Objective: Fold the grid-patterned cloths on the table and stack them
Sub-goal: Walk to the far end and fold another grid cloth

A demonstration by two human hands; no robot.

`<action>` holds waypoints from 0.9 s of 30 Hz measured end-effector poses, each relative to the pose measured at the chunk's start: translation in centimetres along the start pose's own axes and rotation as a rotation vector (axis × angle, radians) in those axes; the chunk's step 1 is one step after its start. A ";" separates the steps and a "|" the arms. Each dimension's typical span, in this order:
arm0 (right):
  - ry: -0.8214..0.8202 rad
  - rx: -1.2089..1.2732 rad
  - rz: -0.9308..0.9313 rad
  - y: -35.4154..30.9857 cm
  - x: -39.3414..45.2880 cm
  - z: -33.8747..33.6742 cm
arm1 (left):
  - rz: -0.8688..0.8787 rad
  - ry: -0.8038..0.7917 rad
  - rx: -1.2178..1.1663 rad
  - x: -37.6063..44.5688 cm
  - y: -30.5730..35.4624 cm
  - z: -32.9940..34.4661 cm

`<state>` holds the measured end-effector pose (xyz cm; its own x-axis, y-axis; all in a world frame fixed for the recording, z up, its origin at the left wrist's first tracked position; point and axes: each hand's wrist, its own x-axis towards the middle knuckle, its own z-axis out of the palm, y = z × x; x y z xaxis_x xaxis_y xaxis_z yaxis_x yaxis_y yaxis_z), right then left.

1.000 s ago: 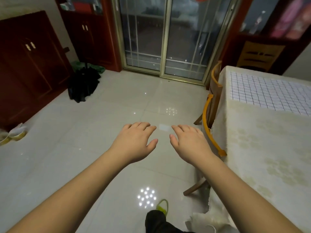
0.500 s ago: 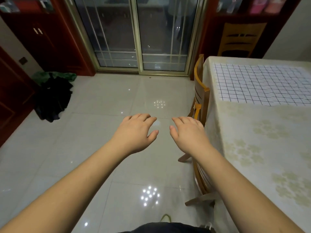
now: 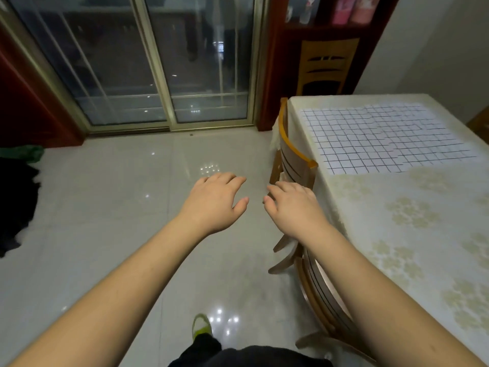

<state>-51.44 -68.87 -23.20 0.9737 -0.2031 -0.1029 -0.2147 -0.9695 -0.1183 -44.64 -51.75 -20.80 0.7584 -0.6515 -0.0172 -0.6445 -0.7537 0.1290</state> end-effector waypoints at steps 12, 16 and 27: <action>-0.031 0.022 0.326 0.2 8.2 -1.6 | 0.348 -0.092 -0.006 13.1 -6.1 -0.6; -0.047 0.047 0.399 2.4 10.9 -1.6 | 0.438 -0.121 -0.007 18.2 -5.3 0.9; 0.001 0.149 0.587 12.1 20.9 -1.6 | 0.625 -0.199 0.014 35.5 -0.4 2.0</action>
<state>-33.53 -85.10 -25.22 0.6893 -0.6984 -0.1924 -0.7244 -0.6657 -0.1791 -17.67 -74.70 -23.46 0.2092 -0.9697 -0.1264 -0.9602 -0.2282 0.1613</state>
